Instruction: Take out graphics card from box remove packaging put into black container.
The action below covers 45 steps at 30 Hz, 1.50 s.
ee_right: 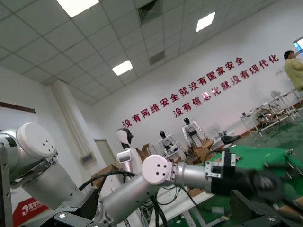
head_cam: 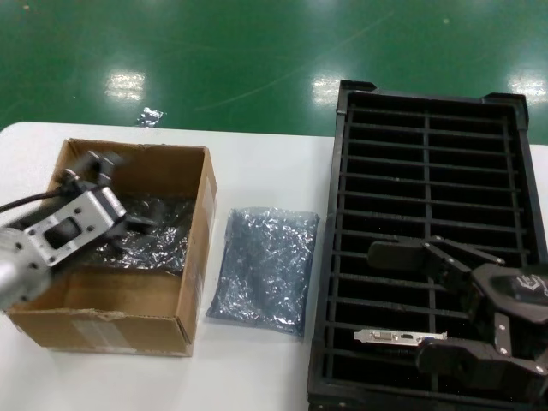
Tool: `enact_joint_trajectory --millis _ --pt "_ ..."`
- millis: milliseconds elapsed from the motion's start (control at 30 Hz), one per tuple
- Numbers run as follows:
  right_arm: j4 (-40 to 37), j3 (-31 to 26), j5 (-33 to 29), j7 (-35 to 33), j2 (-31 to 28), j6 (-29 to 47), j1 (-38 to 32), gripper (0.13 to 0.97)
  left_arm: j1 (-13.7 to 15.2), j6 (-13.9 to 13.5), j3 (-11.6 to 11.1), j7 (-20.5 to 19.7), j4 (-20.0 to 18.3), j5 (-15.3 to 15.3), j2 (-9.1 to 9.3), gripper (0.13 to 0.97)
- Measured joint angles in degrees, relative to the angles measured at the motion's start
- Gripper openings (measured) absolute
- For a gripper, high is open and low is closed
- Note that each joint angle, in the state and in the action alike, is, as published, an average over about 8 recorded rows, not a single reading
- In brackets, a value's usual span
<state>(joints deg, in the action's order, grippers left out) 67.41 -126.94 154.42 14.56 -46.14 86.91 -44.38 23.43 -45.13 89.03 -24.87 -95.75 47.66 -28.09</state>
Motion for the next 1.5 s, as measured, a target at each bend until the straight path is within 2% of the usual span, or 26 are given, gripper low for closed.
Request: enact_joint_trajectory --millis 133,233,367,467,567,867,1167,1500 --pt "0.00 0.00 0.00 0.00 0.00 0.00 0.00 0.966 -3.03 9.33 0.10 10.19 -2.96 -8.46 -3.32 0.536" --pt "0.00 0.00 0.00 0.00 0.00 0.00 0.00 0.966 -5.39 14.87 -1.30 16.95 -3.70 -13.97 -3.99 0.617" --pt "0.04 0.06 -0.09 -0.02 0.05 -0.14 0.07 0.966 -7.89 19.32 -4.04 23.78 -3.72 -18.20 -3.26 0.688" --pt "0.29 0.44 -0.63 -0.16 0.36 -1.06 0.55 0.966 -8.77 20.65 -4.90 25.80 -3.59 -18.52 -2.73 0.753" --pt "0.81 1.19 -1.73 -0.47 0.98 -2.93 1.50 0.966 -9.14 21.26 -4.81 25.93 -3.42 -16.99 -2.40 0.818" --pt "3.35 4.86 -7.08 -2.01 4.00 -11.98 6.13 0.966 -10.58 23.68 -3.87 25.45 -2.58 -9.09 -1.02 0.924" --pt "6.25 9.08 -13.21 -3.75 7.46 -22.38 11.43 0.966 -12.36 26.65 -2.96 25.37 -1.66 -0.14 0.63 0.966" --pt "9.48 13.78 -20.04 -5.69 11.32 -33.96 17.35 0.966 -14.36 29.97 -1.96 25.28 -0.63 9.85 2.47 0.966"
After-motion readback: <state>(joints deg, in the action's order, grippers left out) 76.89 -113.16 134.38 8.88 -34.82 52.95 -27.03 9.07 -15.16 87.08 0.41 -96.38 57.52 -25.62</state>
